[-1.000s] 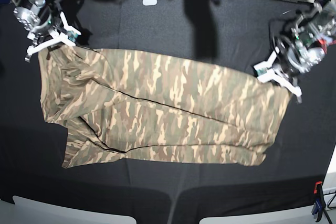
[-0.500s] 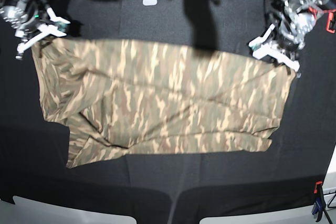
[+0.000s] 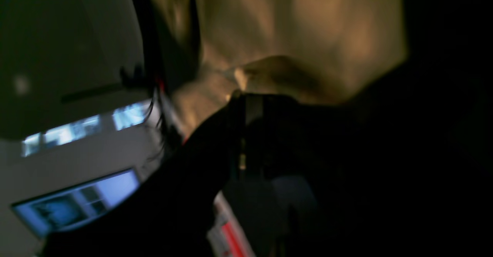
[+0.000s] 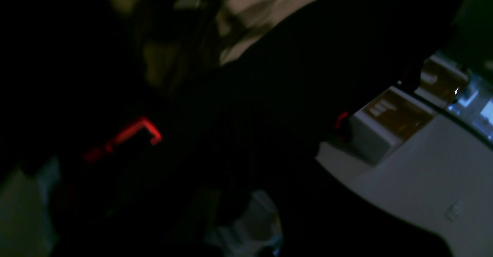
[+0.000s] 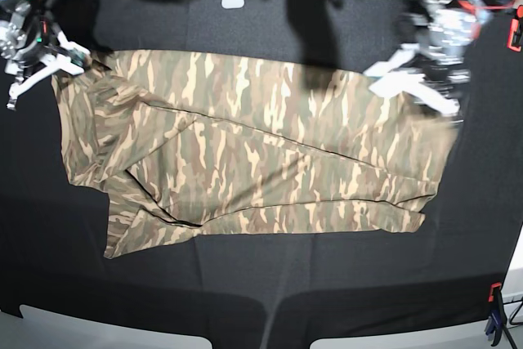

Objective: Layout the t-shirt on the table in an organized manner, then fold the t-shirt properly
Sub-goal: 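Pull both grasped corners apart and away from the hem, straightening the shirt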

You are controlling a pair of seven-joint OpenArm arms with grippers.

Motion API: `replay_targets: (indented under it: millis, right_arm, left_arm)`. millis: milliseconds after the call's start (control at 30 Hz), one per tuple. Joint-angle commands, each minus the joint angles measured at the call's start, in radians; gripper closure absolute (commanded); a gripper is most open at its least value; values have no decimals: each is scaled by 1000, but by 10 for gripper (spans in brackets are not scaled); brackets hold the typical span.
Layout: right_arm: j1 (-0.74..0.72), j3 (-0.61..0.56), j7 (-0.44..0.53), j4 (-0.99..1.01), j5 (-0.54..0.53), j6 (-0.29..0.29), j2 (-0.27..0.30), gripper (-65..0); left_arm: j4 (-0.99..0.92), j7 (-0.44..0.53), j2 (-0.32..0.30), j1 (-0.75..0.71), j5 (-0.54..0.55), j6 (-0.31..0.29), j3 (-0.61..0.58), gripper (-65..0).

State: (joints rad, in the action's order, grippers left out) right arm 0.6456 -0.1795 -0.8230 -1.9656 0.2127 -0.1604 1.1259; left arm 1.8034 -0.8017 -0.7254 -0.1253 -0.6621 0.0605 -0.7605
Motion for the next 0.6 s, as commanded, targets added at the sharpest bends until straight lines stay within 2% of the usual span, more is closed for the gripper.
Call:
replay_targets:
  millis: [0,133,233,333,467,567]
  right_arm:
    - [-2,10,16,-11,11,14,-13,0]
    - [0,10,46,-11,13,34,-142,0]
    - [1,10,56,-11,19,34,-208,0]
    - [11,10,56,-11,21,34,-240,0]
    - [48,10,57,-11,80,34,-257,0]
    - [49,10,55,-11,84,84,-299,0]
  left_arm:
    - [14,-5,-13,10,-19,15,7,0]
    - [14,-17,-10,9,-18,15,7,0]
    - [14,-48,-9,8,-18,15,7,0]
    - [14,-89,-10,5,-14,15,7,0]
    - [14,-114,-9,6,-11,15,7,0]
    - [14,-111,-6,7,-11,15,7,0]
